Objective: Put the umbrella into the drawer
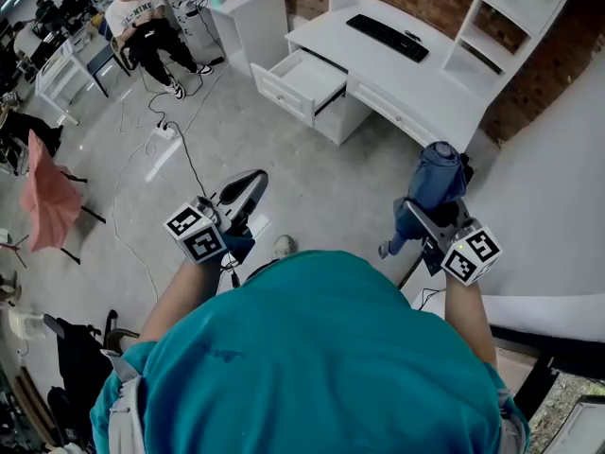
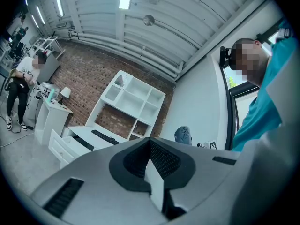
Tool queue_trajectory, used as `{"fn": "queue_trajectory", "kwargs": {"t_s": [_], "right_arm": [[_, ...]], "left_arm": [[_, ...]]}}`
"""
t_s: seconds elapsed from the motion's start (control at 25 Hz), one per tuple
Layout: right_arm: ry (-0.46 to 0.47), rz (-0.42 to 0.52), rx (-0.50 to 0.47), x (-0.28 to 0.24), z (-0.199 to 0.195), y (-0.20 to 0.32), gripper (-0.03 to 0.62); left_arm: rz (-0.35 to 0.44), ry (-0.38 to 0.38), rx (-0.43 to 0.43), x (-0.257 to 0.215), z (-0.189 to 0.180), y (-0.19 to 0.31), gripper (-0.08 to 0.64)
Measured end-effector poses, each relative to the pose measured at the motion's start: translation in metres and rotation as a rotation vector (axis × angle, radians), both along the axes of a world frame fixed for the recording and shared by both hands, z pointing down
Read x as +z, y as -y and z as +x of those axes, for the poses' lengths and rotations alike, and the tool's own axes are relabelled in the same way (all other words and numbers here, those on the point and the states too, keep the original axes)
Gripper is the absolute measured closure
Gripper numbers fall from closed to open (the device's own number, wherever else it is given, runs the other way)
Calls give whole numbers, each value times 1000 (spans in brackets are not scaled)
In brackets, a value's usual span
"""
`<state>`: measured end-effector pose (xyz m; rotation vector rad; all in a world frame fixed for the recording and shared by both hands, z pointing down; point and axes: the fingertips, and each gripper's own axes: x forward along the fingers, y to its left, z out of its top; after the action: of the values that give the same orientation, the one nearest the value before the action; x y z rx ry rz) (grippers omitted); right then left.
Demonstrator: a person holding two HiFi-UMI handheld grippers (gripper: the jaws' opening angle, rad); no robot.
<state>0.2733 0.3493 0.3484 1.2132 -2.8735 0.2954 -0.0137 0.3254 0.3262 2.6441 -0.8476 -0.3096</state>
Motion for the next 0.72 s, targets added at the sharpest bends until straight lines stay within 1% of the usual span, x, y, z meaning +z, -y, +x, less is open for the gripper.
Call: {"fn": "queue_trajectory", "kwargs": {"t_s": [0.2,0.36,0.52,0.72], "right_arm": [[-16,-6,11,2,-6,17,313],[-23,-10,33,3,-13,45,313],[-26,-16,60,5,-31,92,313],[-25,-10,88,-1,-72,165,313]], "left_arm": [[-12,-10,23,8,-3,20,555],[-24,-23,32,16,-16,51,555],[-22,-48,38,23,-41,101,555],[-13,-53,64,25,-79,180,555]]}}
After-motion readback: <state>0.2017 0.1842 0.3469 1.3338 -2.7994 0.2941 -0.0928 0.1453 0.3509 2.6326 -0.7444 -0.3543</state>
